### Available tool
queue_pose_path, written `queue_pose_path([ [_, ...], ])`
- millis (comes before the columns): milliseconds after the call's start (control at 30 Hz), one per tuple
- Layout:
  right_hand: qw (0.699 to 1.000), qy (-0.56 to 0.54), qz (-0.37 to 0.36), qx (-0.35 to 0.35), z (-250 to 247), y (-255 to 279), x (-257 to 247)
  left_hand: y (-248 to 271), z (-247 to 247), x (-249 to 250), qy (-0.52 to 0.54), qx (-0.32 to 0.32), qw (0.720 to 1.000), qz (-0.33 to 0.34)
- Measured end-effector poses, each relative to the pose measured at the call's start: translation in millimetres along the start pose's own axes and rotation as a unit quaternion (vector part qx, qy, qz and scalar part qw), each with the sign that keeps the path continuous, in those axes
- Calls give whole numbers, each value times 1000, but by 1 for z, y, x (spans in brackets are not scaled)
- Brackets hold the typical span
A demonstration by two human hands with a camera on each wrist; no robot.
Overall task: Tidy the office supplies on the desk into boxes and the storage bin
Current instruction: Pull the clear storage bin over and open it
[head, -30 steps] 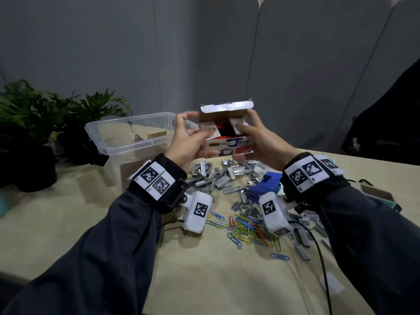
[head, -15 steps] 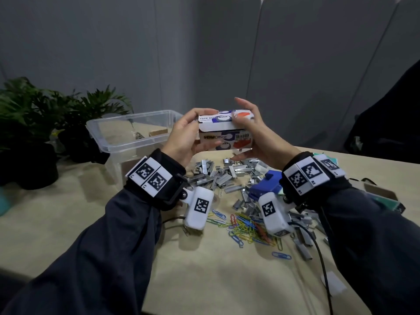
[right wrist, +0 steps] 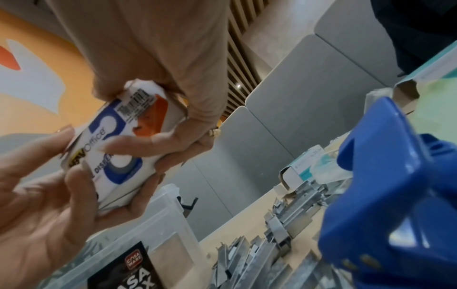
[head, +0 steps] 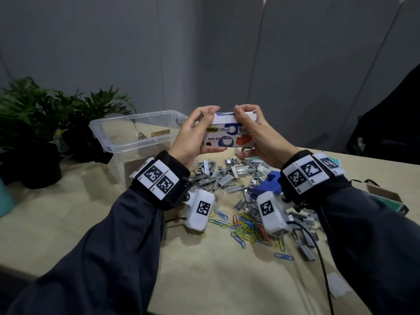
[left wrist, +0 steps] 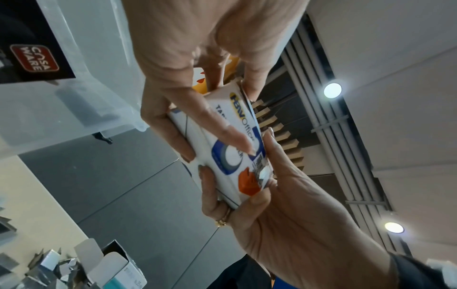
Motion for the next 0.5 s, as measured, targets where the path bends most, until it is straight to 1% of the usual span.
queue_pose_path([
  [167, 1000, 6, 9, 18, 2, 1, 1, -1, -2, -3, -23, 35, 999, 13],
  [367, 999, -17, 30, 18, 5, 2, 6, -2, -7, -5, -48, 83, 995, 24],
  [500, 999, -30, 40, 18, 9, 2, 7, -1, -8, -4, -50, 100, 994, 19],
])
Point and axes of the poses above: each hand's wrist, its own y-axis away from the middle knuckle, its own z-axis out of the palm, x = y × z, the point moved 6 cm from there along -y, towards the middle knuckle, and after that the axes turned 6 degrees about -z, right-handed, at the moved point
